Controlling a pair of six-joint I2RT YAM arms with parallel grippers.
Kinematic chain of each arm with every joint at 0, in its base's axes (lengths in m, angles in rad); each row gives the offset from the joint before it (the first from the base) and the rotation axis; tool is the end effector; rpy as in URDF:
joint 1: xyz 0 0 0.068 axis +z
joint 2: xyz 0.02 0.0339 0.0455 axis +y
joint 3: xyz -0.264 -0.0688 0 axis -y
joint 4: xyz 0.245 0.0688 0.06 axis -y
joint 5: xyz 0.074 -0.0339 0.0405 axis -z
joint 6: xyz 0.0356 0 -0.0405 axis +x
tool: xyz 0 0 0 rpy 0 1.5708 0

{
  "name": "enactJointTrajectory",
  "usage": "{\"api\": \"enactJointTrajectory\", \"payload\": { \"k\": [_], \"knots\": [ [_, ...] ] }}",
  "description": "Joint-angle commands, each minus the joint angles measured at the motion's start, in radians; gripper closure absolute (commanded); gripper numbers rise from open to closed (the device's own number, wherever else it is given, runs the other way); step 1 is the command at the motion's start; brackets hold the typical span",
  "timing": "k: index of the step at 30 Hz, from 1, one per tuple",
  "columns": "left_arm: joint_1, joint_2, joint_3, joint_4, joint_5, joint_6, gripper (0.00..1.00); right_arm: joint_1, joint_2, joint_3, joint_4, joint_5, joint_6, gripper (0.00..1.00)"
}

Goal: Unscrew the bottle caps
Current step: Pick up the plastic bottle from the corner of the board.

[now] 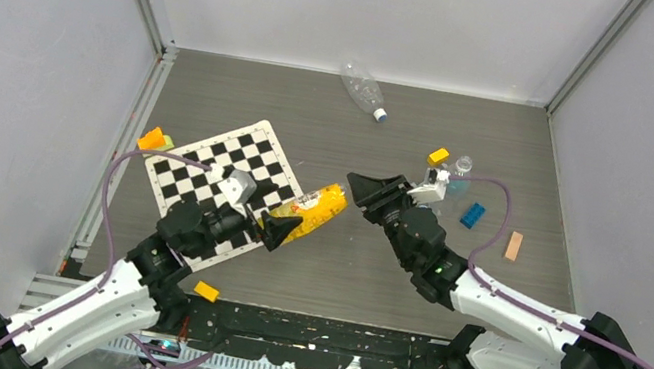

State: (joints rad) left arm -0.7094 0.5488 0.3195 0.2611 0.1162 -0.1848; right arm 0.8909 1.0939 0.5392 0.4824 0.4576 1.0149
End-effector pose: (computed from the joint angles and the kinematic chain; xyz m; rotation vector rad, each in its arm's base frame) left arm 0.1159 -0.1049 0.2574 0.5049 1.5121 -0.7937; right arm 0.1659 0.1801 0.2624 0.4757 1.6838 1.0658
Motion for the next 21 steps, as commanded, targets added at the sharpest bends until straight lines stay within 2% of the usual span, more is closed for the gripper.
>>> {"api": "enactJointTrajectory", "payload": {
  "k": [1,4,9,13,17,21],
  "knots": [
    [-0.002,0.067,0.106,-0.154,0.034,0.053,0.01,0.006,-0.029,0.077,-0.112,0.006,-0.245,1.0],
    [-0.003,0.141,0.151,-0.212,0.108,0.063,0.0,0.006,-0.019,0.103,-0.169,-0.002,-0.295,1.0],
    [-0.003,0.273,0.212,-0.233,0.235,0.041,0.0,0.007,0.029,0.145,-0.192,-0.109,-0.325,1.0],
    [-0.003,0.34,0.223,-0.196,0.24,-0.01,0.0,0.008,0.061,0.158,-0.168,-0.155,-0.314,0.99],
    [-0.002,0.357,0.186,-0.069,0.249,-0.082,0.0,0.008,0.069,0.153,-0.119,-0.213,-0.315,0.99],
    [-0.003,0.401,0.2,-0.05,0.256,-0.107,0.07,0.009,0.068,0.136,-0.073,-0.245,-0.314,0.99]
  ]
}}
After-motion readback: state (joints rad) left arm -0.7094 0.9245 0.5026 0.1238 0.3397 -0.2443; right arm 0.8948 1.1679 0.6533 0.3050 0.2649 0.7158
